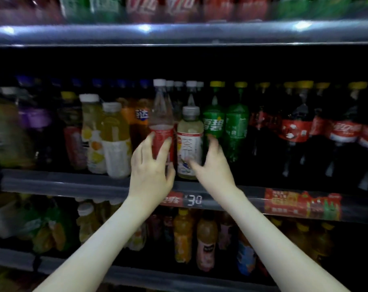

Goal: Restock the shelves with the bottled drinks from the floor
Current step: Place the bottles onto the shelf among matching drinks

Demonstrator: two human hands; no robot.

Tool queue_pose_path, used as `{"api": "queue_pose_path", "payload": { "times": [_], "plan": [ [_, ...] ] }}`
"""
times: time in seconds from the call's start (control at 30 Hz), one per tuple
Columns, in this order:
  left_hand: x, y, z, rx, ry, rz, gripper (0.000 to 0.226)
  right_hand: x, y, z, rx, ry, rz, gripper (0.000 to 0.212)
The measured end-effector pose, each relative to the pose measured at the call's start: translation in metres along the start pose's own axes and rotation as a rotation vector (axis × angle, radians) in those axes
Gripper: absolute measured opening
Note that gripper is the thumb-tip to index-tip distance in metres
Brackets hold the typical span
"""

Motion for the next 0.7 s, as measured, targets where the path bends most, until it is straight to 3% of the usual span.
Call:
{"api": "queue_pose_path", "payload": {
  "times": [0.17,0.37,0.57,0.63,0.7],
  "plan": [
    [0.015,-0.009,0.031,0.003,-0.028,0.046,0.062,-0.026,0.039,0.003,-0.216,0.084,-0.003,0.093],
    [0.024,-0.026,0.065,-0.058,-0.125,0.08,0.059,-0.033,0.038,0.006,-0.27,0.04,-0.153,0.062],
    [0.045,-0.051,0.08,-0.07,-0.47,0.089,0.052,-0.027,-0.022,0.048,-0.071,0.011,-0.448,0.076],
    [0.055,-0.064,0.079,-0.062,-0.667,0.177,0.058,-0.026,-0.048,0.072,0.0,0.009,-0.426,0.072],
    [0.066,-0.077,0.076,0.003,-0.838,0.342,0.07,-0.033,-0.073,0.091,0.002,0.1,-0.282,0.06]
  ]
}}
Point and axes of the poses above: each hand's wrist, its own y-axis towards the middle knuckle, its own x-axis out of the back of the hand, z = x × y, the point moved 1 cm from there along y, towards the middle knuckle, and after that the axes turned 3 degrees about z, right-handed, at the moved point
